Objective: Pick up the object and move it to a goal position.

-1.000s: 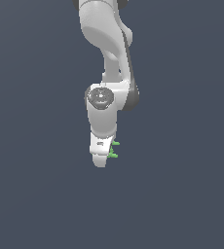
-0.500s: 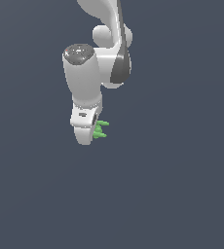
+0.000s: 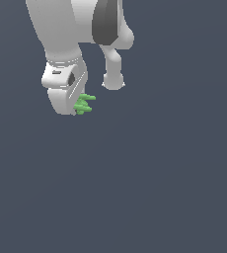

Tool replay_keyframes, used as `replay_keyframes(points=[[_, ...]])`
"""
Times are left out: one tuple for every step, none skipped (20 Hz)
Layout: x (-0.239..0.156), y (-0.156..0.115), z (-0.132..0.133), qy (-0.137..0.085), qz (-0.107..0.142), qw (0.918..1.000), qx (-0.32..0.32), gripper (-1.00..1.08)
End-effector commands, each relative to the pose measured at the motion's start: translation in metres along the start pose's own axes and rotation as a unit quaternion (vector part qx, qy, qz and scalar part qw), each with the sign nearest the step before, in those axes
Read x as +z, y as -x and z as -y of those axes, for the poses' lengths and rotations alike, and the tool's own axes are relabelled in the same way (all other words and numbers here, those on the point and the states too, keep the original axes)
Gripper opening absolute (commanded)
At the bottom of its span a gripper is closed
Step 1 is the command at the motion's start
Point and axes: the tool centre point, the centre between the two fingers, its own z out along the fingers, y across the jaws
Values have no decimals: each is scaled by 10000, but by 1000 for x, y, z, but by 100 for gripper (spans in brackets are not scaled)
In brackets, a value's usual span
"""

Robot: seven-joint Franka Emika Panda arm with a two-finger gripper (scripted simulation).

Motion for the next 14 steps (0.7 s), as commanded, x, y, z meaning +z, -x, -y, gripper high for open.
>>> replay_keyframes(points=[[-26, 14, 9, -1, -7, 10000, -3, -100], [-36, 20, 12, -1, -10, 10000, -4, -100], [-46, 25, 16, -1, -10, 10000, -4, -100], [-55, 30, 19, -1, -10, 10000, -4, -100], [-64, 35, 21, -1, -10, 10000, -4, -100], [-73, 40, 24, -1, -10, 10000, -4, -100], [-81, 45, 27, -1, -10, 10000, -4, -100], [-89, 49, 29, -1, -10, 10000, -4, -100], [-97, 53, 31, -1, -10, 10000, -4, -100], [-104, 58, 33, 0, -11, 10000, -1, -100], [-110, 61, 35, 0, -11, 10000, -1, -100], [-116, 65, 36, 0, -11, 10000, -1, -100], [-121, 68, 38, -1, -8, 10000, 1, -100], [-125, 71, 39, -1, -8, 10000, 1, -100]])
